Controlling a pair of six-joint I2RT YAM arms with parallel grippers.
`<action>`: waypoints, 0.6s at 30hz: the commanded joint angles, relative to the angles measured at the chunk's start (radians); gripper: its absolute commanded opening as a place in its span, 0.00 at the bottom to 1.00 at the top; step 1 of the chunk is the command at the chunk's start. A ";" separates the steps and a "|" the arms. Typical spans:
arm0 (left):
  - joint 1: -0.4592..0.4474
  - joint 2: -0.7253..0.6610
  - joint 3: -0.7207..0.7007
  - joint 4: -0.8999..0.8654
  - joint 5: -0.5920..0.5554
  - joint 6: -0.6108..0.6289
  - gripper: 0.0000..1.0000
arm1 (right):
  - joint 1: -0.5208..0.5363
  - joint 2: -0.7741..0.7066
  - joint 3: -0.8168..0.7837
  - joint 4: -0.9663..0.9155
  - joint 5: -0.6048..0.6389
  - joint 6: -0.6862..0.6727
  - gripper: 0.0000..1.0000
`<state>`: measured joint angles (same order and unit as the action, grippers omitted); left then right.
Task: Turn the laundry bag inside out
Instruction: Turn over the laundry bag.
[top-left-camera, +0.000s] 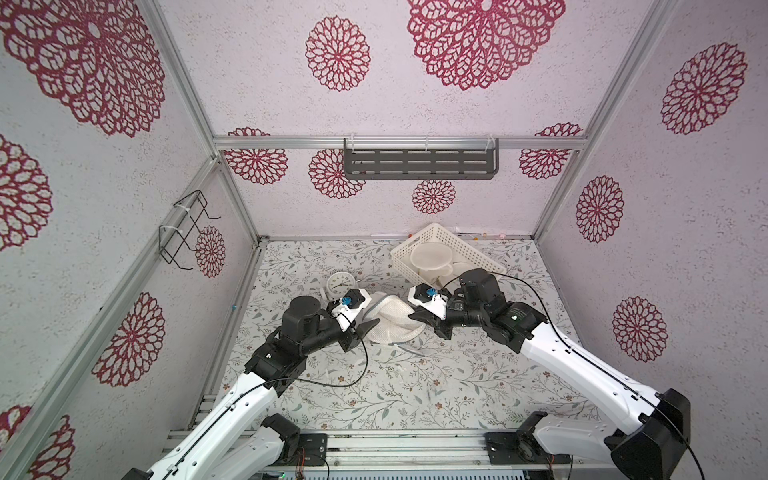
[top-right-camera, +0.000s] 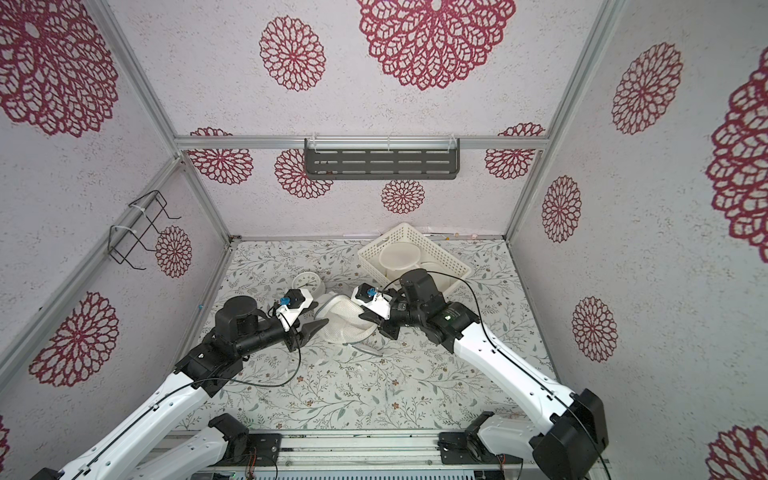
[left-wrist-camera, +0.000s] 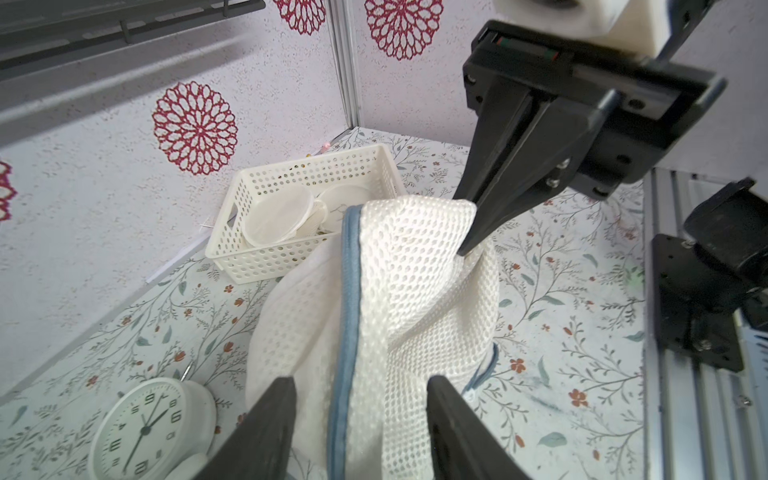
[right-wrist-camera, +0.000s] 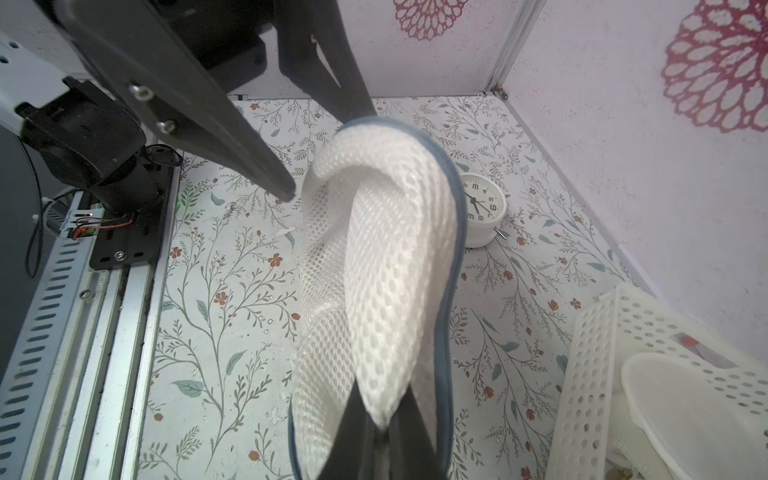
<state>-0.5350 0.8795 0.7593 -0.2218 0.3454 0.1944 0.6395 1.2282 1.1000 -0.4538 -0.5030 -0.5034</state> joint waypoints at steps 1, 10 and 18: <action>-0.024 0.024 0.021 -0.004 -0.099 0.061 0.45 | -0.004 -0.033 0.039 0.042 -0.036 0.020 0.00; -0.039 0.018 0.081 -0.001 -0.130 0.118 0.02 | -0.006 -0.044 0.035 0.000 0.048 0.005 0.00; 0.073 0.140 0.292 -0.004 0.163 -0.232 0.01 | 0.039 -0.052 -0.019 -0.053 0.092 -0.194 0.00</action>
<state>-0.4969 0.9829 1.0054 -0.2588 0.4015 0.1020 0.6617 1.2114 1.0996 -0.4545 -0.4568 -0.5968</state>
